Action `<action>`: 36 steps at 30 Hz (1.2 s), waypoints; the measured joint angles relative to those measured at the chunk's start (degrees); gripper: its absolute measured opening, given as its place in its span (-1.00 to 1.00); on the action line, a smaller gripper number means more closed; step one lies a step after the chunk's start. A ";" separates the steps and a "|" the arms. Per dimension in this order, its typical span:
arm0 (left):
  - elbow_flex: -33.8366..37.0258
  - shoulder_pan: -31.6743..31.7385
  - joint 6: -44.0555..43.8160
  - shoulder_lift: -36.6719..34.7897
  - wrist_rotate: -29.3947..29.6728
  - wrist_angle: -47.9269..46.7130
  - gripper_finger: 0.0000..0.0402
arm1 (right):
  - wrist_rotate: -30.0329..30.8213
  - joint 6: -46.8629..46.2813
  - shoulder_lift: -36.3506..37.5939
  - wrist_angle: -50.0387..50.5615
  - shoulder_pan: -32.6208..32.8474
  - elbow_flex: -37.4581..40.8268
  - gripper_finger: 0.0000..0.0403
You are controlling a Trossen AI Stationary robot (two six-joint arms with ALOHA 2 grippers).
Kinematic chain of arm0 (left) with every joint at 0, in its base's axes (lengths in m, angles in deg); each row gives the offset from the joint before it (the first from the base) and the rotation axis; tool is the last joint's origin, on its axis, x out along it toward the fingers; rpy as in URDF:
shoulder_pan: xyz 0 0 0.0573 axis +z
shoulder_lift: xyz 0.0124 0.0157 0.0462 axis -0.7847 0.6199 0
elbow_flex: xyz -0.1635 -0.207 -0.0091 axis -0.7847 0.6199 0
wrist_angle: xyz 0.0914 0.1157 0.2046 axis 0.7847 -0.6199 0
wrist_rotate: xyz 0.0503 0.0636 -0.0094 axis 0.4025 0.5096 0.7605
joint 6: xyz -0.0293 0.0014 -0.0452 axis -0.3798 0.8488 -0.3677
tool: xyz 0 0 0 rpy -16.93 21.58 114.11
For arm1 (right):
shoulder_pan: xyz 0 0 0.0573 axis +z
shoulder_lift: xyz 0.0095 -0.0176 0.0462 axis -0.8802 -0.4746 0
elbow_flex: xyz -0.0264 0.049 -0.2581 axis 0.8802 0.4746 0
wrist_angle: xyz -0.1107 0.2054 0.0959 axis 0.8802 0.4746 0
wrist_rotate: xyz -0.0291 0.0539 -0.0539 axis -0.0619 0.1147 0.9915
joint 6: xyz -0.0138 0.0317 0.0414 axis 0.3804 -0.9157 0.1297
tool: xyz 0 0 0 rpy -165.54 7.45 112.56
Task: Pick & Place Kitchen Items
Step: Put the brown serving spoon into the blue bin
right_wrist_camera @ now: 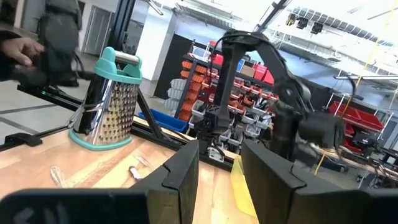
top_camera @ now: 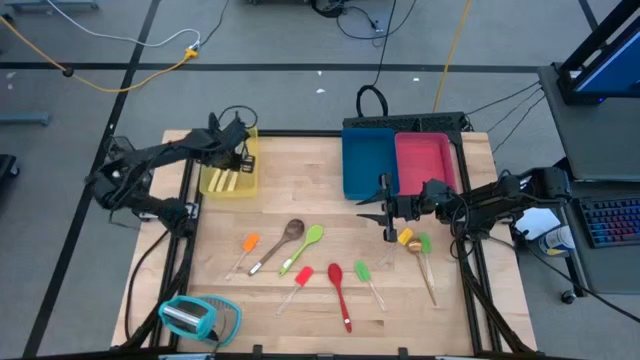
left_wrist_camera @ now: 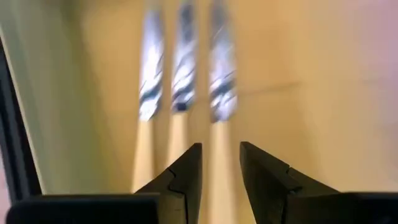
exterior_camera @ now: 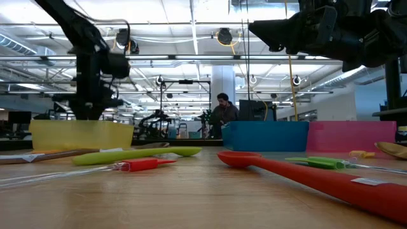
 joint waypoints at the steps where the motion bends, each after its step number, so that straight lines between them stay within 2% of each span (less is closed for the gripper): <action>1: 0.00 -1.42 0.45 -2.24 0.39 0.97 -0.44 | -0.02 0.01 0.00 0.00 0.02 0.00 -0.43; 8: 0.00 -13.87 0.77 -18.34 0.64 7.39 -0.44 | -0.02 -0.84 0.00 0.22 0.00 0.00 -0.43; 13: 0.00 -25.40 0.49 -24.06 1.56 12.99 -0.44 | -0.07 -4.35 0.00 1.18 0.02 0.00 -0.43; 19: -0.01 -38.12 4.54 -22.85 1.56 20.71 -0.44 | -0.13 -7.59 0.02 3.01 0.02 0.00 -0.43; 24: -0.02 -44.90 7.22 -18.77 1.49 23.43 -0.44 | -0.13 -7.68 0.02 5.24 0.04 0.00 -0.43; 32: -0.02 -47.31 7.67 -13.45 1.55 28.35 -0.44 | -0.13 -7.69 0.01 5.74 0.07 0.00 -0.43; 36: -0.04 -46.58 13.83 -11.33 1.60 36.10 -0.44 | -0.13 -8.99 0.02 6.78 0.07 0.00 -0.43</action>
